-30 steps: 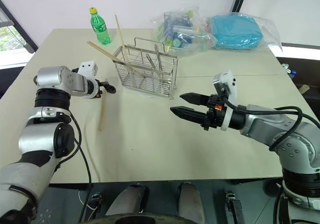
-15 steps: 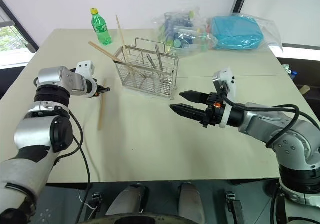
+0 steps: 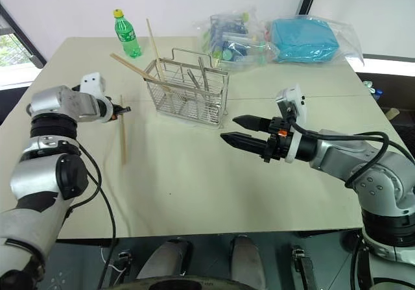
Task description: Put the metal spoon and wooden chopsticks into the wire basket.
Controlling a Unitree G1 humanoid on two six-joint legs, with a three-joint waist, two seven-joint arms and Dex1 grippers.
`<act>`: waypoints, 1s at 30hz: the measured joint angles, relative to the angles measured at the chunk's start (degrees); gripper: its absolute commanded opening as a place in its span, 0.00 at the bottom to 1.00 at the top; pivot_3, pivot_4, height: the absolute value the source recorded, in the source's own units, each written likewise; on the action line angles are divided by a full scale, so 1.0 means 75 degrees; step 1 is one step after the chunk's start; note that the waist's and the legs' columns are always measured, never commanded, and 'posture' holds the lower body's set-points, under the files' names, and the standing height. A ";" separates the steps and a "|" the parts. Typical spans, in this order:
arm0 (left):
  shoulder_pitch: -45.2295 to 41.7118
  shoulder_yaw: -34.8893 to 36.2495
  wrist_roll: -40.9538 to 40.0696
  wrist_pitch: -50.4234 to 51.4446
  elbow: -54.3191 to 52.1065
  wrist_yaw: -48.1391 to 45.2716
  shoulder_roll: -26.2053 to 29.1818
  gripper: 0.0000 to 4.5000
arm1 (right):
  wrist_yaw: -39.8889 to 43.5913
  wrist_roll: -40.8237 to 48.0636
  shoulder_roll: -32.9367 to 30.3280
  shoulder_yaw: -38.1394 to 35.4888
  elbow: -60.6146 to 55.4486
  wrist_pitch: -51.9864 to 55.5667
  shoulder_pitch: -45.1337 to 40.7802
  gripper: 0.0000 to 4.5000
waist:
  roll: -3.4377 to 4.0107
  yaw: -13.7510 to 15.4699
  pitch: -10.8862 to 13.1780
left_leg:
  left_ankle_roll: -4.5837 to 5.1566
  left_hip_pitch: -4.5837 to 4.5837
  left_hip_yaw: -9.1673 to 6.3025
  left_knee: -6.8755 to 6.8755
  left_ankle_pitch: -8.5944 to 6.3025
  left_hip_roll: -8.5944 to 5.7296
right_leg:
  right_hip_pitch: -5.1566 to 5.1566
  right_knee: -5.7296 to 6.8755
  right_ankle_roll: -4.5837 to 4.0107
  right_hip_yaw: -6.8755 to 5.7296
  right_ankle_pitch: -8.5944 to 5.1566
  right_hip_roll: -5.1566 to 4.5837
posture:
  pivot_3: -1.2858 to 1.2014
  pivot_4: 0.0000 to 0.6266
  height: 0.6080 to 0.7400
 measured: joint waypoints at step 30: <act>-0.2205 0.0781 -0.0935 -0.5722 -0.1588 -0.0936 -0.0316 0.01 | -0.0430 -0.0120 0.0262 -0.0310 0.0473 -0.0197 -0.1138 0.79 | -0.0018 0.0025 0.0003 | -0.0002 -0.0002 0.0003 0.0008 0.0001 -0.0003 | 0.0014 -0.0006 0.0000 -0.0002 0.0001 -0.0004 | 0.52 0.24 0.77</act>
